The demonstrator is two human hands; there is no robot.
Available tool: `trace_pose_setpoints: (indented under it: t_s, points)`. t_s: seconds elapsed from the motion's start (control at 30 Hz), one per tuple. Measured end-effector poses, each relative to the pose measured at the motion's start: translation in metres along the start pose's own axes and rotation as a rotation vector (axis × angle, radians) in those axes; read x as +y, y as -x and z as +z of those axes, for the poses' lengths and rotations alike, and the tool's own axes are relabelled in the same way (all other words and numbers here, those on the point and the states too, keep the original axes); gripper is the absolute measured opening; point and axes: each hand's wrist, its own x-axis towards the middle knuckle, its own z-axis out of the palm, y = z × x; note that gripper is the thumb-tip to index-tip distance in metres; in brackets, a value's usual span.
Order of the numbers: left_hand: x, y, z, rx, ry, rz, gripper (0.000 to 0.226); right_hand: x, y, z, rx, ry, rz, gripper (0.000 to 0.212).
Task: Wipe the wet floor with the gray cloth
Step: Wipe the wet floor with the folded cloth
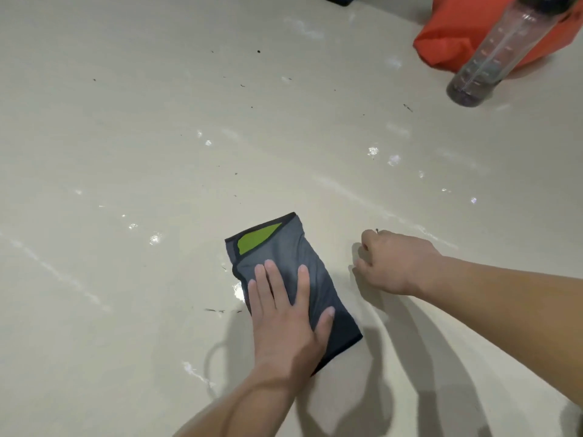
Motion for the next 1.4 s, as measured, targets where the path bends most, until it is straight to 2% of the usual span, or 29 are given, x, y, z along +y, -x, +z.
trace_pose_setpoints:
  t_s: [0.2, 0.3, 0.4, 0.47, 0.63, 0.73, 0.87, 0.97, 1.07, 1.17, 1.3, 1.4]
  points:
    - [-0.022, -0.048, -0.021, -0.096, -0.101, 0.305, 0.083, -0.008, 0.003, 0.006, 0.047, -0.186, 0.032, 0.027]
    - [-0.033, -0.079, -0.031, -0.163, -0.180, 0.305, 0.084, -0.040, 0.001, 0.009, 0.087, -0.291, -0.046, 0.024]
    - [-0.042, -0.079, -0.034, -0.156, -0.199, 0.183, 0.085, -0.069, 0.012, 0.018, 0.165, -0.444, -0.164, 0.013]
    - [-0.055, -0.068, -0.034, -0.127, -0.156, 0.034, 0.083, -0.081, 0.023, 0.022, 0.197, -0.519, -0.229, 0.009]
    - [-0.080, 0.000, -0.034, -0.078, -0.088, -0.384, 0.086, -0.084, 0.033, 0.031, 0.072, -0.505, -0.317, 0.018]
    - [-0.063, 0.052, -0.017, -0.012, -0.023, -0.470, 0.084, -0.081, 0.032, 0.038, 0.044, -0.474, -0.337, 0.018]
    - [-0.016, 0.100, 0.004, 0.027, 0.015, -0.391, 0.082, -0.064, 0.035, 0.050, 0.041, -0.337, -0.385, 0.019]
    - [0.011, 0.090, 0.007, 0.032, -0.002, -0.336, 0.083, -0.039, 0.039, 0.055, 0.064, -0.232, -0.386, 0.019]
    - [0.030, 0.060, 0.011, 0.013, -0.002, -0.242, 0.083, -0.006, 0.043, 0.059, 0.076, -0.237, -0.348, 0.019]
    - [0.059, 0.023, 0.011, -0.043, -0.021, -0.151, 0.084, 0.026, 0.047, 0.058, 0.091, -0.239, -0.284, 0.019]
    - [0.117, -0.019, 0.010, -0.236, -0.110, -0.011, 0.086, 0.087, 0.062, 0.065, 0.207, -0.215, -0.140, 0.018]
    - [0.149, -0.017, 0.017, -0.248, -0.119, 0.142, 0.084, 0.122, 0.077, 0.069, 0.241, -0.207, -0.080, 0.016]
